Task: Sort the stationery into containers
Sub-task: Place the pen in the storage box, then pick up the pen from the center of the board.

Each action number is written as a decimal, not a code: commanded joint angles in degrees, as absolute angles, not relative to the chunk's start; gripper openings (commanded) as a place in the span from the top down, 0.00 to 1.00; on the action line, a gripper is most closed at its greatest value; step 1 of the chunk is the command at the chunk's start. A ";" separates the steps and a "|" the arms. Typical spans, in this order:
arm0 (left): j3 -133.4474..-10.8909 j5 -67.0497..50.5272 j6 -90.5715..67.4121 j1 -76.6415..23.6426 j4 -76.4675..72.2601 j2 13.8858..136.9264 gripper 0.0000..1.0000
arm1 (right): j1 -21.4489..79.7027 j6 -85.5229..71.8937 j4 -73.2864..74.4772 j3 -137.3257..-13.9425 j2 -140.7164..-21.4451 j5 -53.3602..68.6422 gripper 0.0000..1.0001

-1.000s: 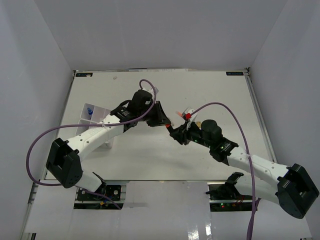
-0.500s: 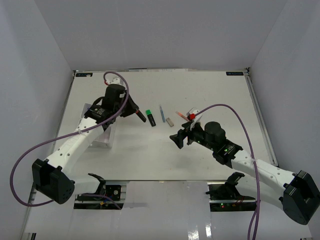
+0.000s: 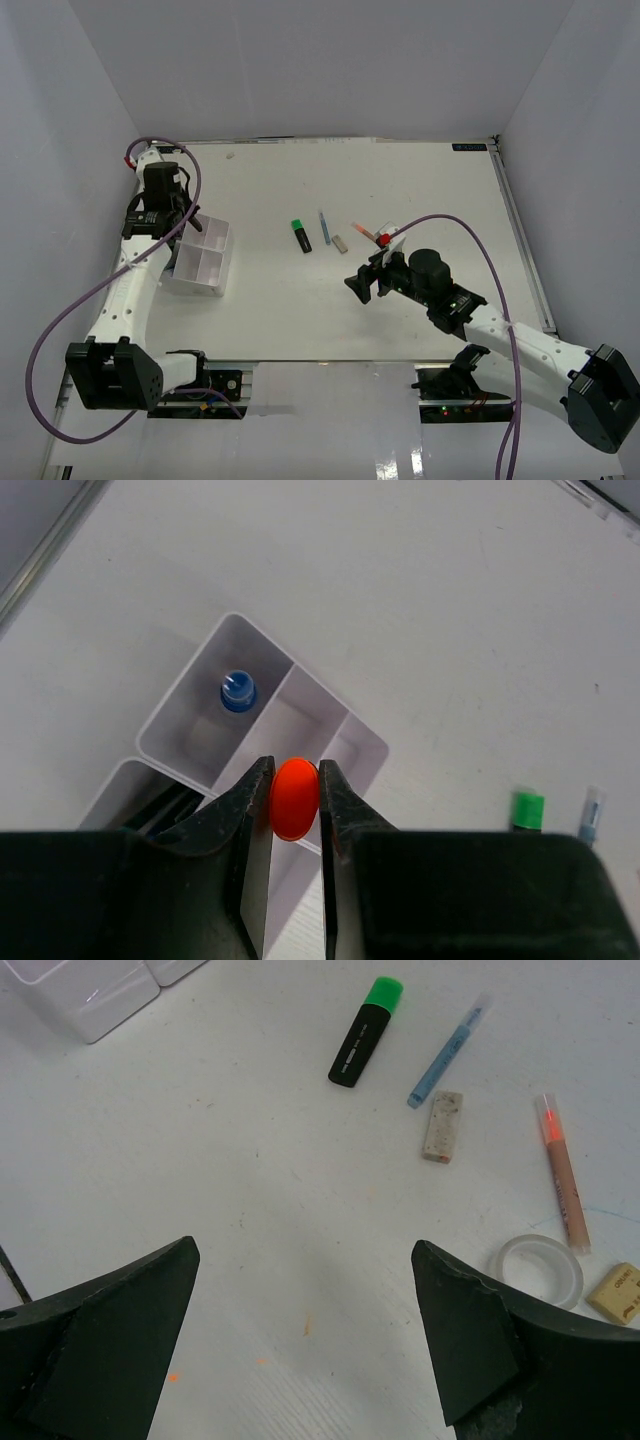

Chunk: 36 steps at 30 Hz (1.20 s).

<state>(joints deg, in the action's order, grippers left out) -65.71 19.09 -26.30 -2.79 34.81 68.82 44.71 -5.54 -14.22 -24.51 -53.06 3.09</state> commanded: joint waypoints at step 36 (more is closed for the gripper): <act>-64.69 -3.95 -21.88 2.64 38.40 62.59 0.02 | 46.23 -4.75 -0.09 -60.10 -94.88 -4.04 0.08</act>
<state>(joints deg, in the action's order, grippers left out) -63.46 2.42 -21.67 2.42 35.05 66.39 45.19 -5.50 -3.66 -54.33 -88.79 -2.70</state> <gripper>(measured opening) 0.979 0.923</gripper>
